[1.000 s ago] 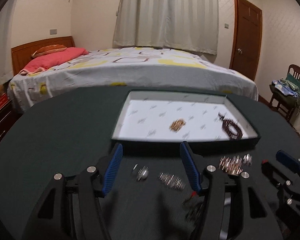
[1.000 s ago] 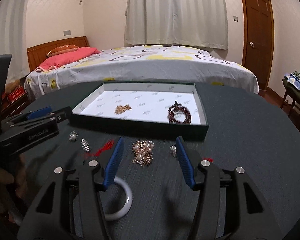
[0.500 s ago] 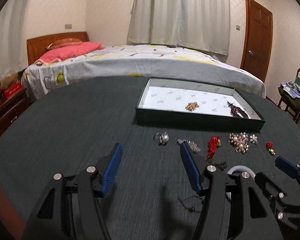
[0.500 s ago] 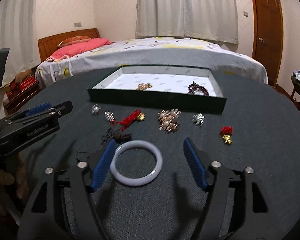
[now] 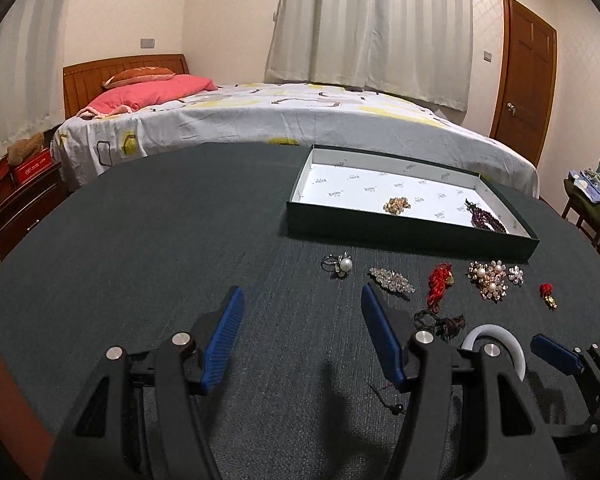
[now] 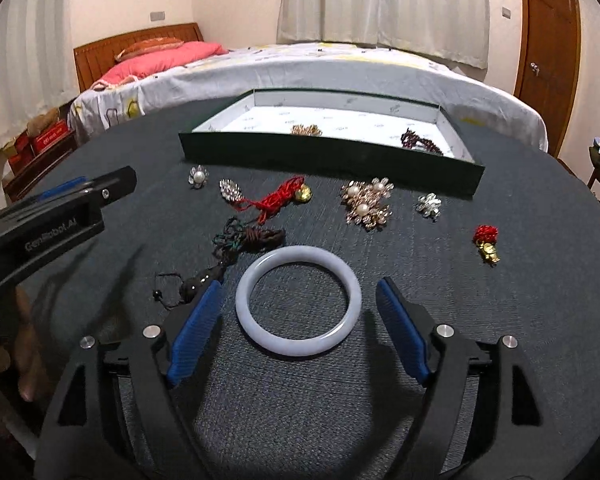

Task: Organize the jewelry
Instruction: 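Grasp the white jade bangle with the right gripper while the left grasps the black tassel pendant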

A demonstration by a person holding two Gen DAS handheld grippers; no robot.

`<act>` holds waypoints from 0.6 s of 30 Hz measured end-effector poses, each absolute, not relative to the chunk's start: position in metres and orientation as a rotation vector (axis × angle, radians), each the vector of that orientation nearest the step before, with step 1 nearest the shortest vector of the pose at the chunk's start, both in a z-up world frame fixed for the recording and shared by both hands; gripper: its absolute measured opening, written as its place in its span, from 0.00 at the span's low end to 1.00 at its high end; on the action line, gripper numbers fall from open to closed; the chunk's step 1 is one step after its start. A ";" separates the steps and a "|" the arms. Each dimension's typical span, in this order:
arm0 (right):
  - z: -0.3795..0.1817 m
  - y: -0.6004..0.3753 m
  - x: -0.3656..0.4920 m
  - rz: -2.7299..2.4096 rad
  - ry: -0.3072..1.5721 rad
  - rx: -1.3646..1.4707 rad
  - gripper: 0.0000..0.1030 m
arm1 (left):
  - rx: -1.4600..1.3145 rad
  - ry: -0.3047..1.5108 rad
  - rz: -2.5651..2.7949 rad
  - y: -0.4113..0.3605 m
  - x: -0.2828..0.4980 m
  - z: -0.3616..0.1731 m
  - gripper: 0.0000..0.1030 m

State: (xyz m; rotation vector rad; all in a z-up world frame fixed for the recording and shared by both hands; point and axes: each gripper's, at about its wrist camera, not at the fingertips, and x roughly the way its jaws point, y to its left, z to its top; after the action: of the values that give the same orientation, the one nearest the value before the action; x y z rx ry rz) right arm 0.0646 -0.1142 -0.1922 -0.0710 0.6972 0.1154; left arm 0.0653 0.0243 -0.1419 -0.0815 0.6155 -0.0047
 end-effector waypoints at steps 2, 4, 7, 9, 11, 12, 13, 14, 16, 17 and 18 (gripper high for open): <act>-0.195 -0.113 0.067 0.109 0.715 -0.076 0.75 | -0.078 0.619 -0.006 0.025 0.065 -0.144 0.58; -0.197 -0.113 0.070 0.107 0.733 -0.079 0.75 | -0.075 0.628 -0.006 0.025 0.066 -0.146 0.58; -0.199 -0.113 0.072 0.106 0.748 -0.090 0.67 | -0.077 0.636 -0.006 0.025 0.066 -0.148 0.58; -0.199 -0.114 0.072 0.110 0.750 -0.092 0.67 | -0.076 0.641 -0.007 0.025 0.066 -0.149 0.58; -0.198 -0.117 0.072 0.121 0.753 -0.085 0.67 | -0.075 0.647 -0.011 0.024 0.066 -0.151 0.58; -0.198 -0.118 0.071 0.121 0.753 -0.080 0.67 | -0.075 0.648 -0.013 0.023 0.066 -0.151 0.58; -0.197 -0.123 0.071 0.118 0.752 -0.069 0.67 | -0.074 0.650 -0.018 0.022 0.066 -0.151 0.58; -0.196 -0.125 0.071 0.114 0.751 -0.065 0.67 | -0.073 0.652 -0.021 0.021 0.066 -0.152 0.58; -0.192 -0.134 0.070 0.095 0.738 -0.051 0.67 | -0.074 0.659 -0.036 0.018 0.065 -0.153 0.58; -0.190 -0.139 0.070 0.085 0.731 -0.045 0.67 | -0.075 0.665 -0.047 0.016 0.064 -0.153 0.58; -0.187 -0.143 0.069 0.076 0.722 -0.039 0.67 | -0.075 0.668 -0.055 0.015 0.064 -0.153 0.58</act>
State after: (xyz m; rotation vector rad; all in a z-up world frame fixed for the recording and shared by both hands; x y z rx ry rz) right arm 0.0689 -0.1434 -0.1871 -0.0386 0.7220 0.0755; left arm 0.0637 0.0146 -0.1535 -0.0750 0.6676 -0.0547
